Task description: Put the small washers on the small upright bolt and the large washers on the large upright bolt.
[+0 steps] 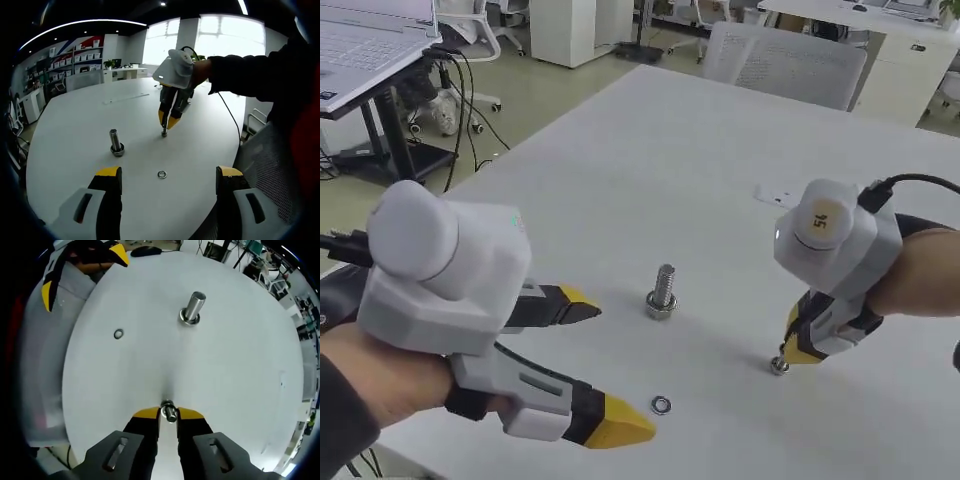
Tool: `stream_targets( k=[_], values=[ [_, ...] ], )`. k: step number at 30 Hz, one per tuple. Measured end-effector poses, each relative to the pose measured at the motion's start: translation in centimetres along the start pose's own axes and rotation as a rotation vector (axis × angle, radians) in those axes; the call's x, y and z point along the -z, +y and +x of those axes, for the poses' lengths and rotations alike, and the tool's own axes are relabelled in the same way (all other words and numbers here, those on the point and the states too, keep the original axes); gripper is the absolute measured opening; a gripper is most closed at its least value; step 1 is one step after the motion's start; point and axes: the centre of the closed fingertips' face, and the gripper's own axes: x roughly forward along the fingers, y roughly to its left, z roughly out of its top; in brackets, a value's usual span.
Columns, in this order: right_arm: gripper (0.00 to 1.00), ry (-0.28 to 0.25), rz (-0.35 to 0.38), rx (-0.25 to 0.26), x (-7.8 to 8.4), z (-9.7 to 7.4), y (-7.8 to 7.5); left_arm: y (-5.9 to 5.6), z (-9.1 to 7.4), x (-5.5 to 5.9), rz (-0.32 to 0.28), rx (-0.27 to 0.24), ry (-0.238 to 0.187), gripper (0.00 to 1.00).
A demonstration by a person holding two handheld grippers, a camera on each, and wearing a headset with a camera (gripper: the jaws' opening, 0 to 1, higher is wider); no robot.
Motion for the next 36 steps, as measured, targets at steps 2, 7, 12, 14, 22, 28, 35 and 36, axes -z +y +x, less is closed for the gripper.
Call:
stream_targets(
  k=[2, 7, 12, 14, 22, 28, 35, 36],
  values=[
    [0.14, -0.001, 0.004, -0.005, 0.0, 0.3, 0.0, 0.0, 0.0, 0.0, -0.001, 0.000, 0.002, 0.76],
    [0.14, -0.003, 0.011, -0.017, 0.1, 0.8, 0.1, 0.1, 0.1, 0.1, -0.002, 0.001, 0.006, 0.76],
    [0.14, -0.002, 0.018, -0.024, 0.3, 1.2, -0.1, 0.2, 0.2, 0.1, -0.004, 0.002, 0.009, 0.76],
    [0.14, -0.001, 0.021, -0.026, 0.3, 1.3, -0.1, 0.2, 0.2, 0.1, -0.004, 0.002, 0.010, 0.76],
    [0.14, -0.004, 0.024, -0.029, 0.5, 1.6, -0.5, 0.2, 0.3, 0.1, -0.006, 0.003, 0.014, 0.76],
    [0.15, -0.014, 0.036, -0.027, 0.5, 1.6, -0.5, 0.2, 0.4, 0.1, -0.005, 0.002, 0.017, 0.76],
    [0.18, -0.037, 0.050, -0.010, 0.5, 0.9, -0.6, 0.1, 0.5, 0.2, -0.002, 0.008, 0.023, 0.76],
    [0.18, -0.039, 0.052, -0.009, 0.5, 0.8, -0.6, 0.0, 0.5, 0.2, -0.002, 0.009, 0.024, 0.76]
  ],
)
